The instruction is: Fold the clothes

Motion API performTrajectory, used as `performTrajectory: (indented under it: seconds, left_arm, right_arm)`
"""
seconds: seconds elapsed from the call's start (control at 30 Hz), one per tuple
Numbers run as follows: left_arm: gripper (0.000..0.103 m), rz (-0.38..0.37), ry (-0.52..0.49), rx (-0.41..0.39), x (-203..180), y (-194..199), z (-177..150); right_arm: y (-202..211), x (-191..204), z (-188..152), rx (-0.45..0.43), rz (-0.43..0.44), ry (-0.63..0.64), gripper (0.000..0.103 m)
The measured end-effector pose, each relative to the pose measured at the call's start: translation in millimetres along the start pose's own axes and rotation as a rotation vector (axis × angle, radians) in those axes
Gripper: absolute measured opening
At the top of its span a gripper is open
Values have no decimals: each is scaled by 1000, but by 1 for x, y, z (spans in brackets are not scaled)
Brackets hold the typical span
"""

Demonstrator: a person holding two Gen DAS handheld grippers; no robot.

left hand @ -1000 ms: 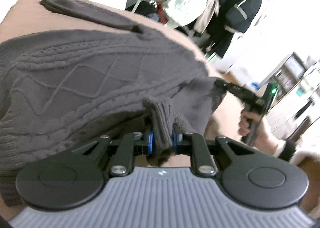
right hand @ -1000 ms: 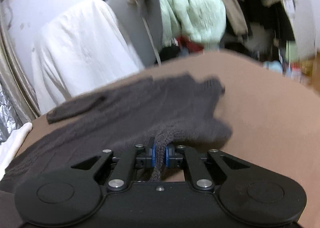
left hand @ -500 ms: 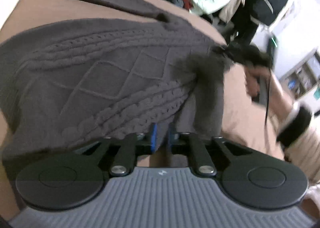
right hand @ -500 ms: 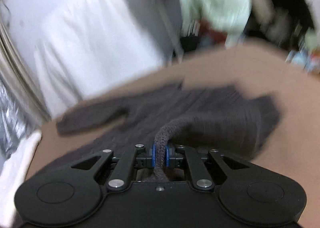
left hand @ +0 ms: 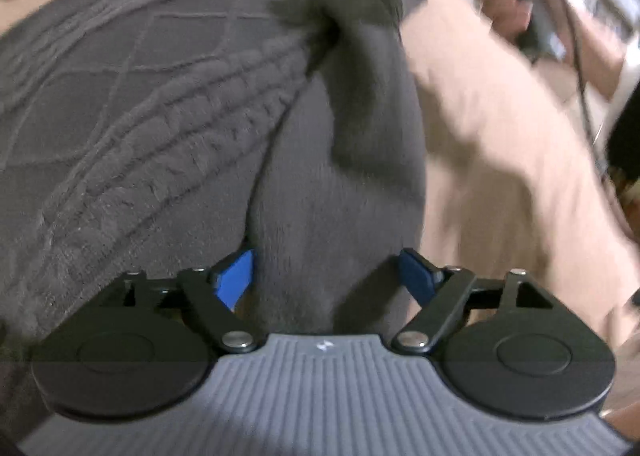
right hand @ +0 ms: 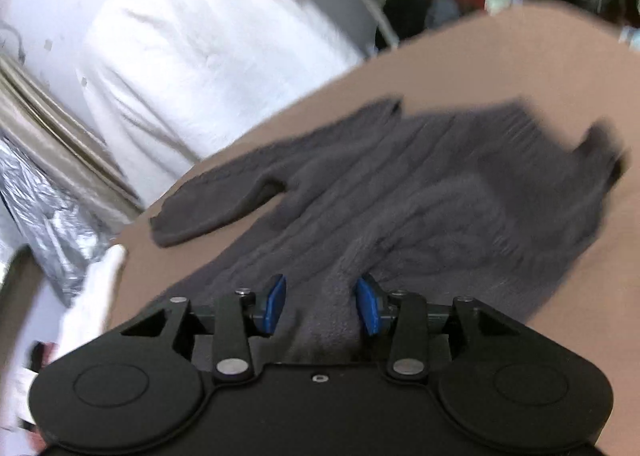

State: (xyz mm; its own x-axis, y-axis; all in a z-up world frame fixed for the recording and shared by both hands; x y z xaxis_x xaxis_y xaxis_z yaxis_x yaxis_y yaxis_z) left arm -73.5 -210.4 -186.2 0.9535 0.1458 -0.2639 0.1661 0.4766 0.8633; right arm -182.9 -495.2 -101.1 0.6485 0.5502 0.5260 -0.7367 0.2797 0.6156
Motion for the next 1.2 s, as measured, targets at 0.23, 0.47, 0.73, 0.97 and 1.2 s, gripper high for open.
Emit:
performTrajectory:
  seconds: [0.23, 0.47, 0.73, 0.97, 1.2]
  left_arm:
    - [61, 70, -55, -7, -3, -14, -4]
    - [17, -56, 107, -103, 23, 36, 2]
    - [26, -162, 662, -320, 151, 86, 7]
    - [43, 38, 776, -344, 202, 91, -13]
    - [71, 211, 488, -482, 172, 147, -2]
  right_arm:
    - [53, -20, -31, -96, -27, 24, 46]
    - [39, -2, -75, -38, -126, 229, 46]
    - [15, 35, -92, 9, -246, 470, 48]
    - [-3, 47, -103, 22, -408, 603, 56]
    - [-16, 52, -90, -7, -491, 619, 57]
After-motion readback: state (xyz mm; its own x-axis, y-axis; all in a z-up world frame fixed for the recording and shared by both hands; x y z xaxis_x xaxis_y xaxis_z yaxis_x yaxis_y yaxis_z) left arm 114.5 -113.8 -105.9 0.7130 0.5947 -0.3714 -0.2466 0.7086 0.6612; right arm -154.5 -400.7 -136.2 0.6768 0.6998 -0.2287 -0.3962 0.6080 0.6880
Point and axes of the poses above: each gripper's, at about its wrist camera, not at the fingertips, and y roughly against the way its jaws point, x to its left, z to its top, the point moved 4 cm from there along -y, roughly the way its jaws point, and after that the axes turned 2 degrees about x, right-handed, at the moved point
